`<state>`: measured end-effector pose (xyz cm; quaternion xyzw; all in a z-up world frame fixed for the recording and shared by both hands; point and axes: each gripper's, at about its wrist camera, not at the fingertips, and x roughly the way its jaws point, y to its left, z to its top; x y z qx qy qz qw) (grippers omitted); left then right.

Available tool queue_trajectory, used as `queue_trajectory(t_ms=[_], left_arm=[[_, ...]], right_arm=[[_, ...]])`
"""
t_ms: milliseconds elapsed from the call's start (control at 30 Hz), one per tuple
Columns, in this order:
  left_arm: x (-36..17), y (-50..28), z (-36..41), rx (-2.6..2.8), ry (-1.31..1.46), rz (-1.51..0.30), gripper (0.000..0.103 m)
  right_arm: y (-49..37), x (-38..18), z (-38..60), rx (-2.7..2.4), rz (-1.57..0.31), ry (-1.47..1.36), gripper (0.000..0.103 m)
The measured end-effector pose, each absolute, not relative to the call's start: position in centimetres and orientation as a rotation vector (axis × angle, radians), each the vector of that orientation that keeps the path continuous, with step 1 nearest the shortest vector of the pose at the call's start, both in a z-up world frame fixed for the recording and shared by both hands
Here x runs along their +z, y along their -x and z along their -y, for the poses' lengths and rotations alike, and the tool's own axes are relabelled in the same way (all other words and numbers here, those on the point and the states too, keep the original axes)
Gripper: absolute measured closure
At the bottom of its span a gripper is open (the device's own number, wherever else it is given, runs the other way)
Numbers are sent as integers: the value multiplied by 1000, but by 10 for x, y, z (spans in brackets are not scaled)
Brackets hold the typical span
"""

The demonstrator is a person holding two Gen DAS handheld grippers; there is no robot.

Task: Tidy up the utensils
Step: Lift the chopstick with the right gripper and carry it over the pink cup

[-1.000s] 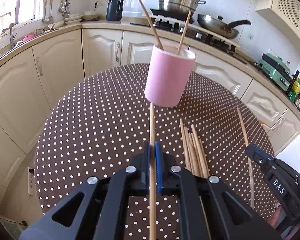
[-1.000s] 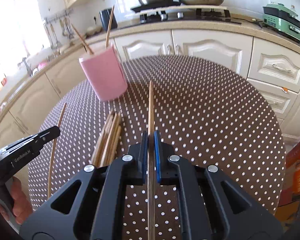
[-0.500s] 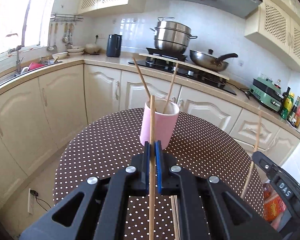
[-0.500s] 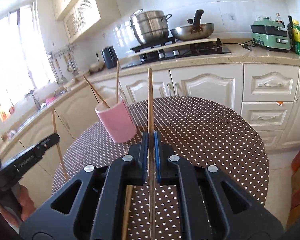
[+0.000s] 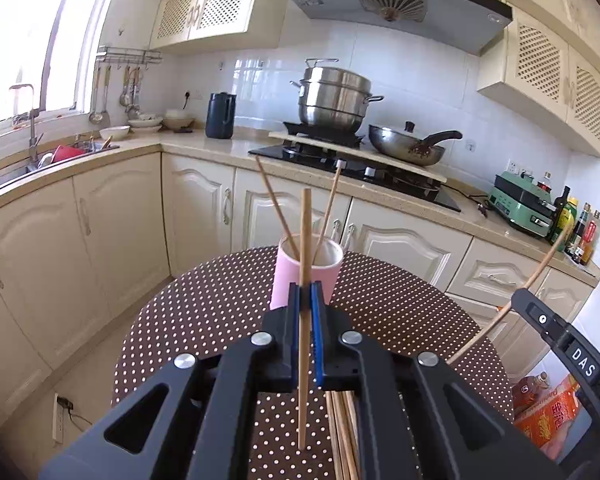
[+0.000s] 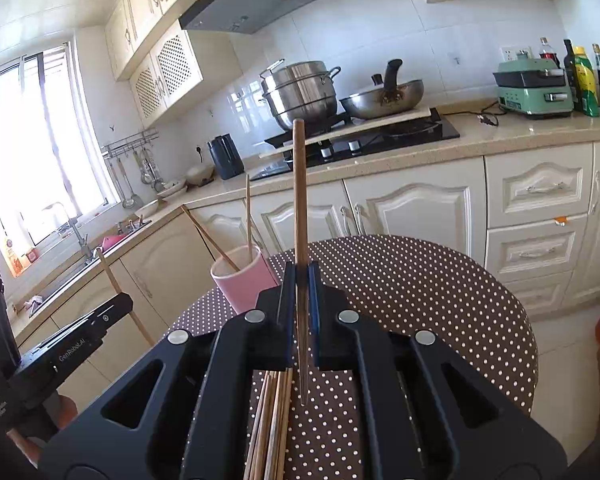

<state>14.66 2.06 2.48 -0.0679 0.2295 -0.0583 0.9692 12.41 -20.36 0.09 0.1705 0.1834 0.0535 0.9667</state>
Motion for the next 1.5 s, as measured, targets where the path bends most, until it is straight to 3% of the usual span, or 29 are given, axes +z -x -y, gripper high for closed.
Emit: queue_trajectory(t_ms=[800,1167,1500], left_arm=[[118,-192,-22,-106,147,-222,97],[117,-243,-26,-84,186,-215,97],[85,-282,-27,-84,159,-278,97]], right_arm=[[-186,90,174,125,-183,-339,96],[-240,88,152,163,-171,-312,96],[-283,61,130,175,-224,-297,96]])
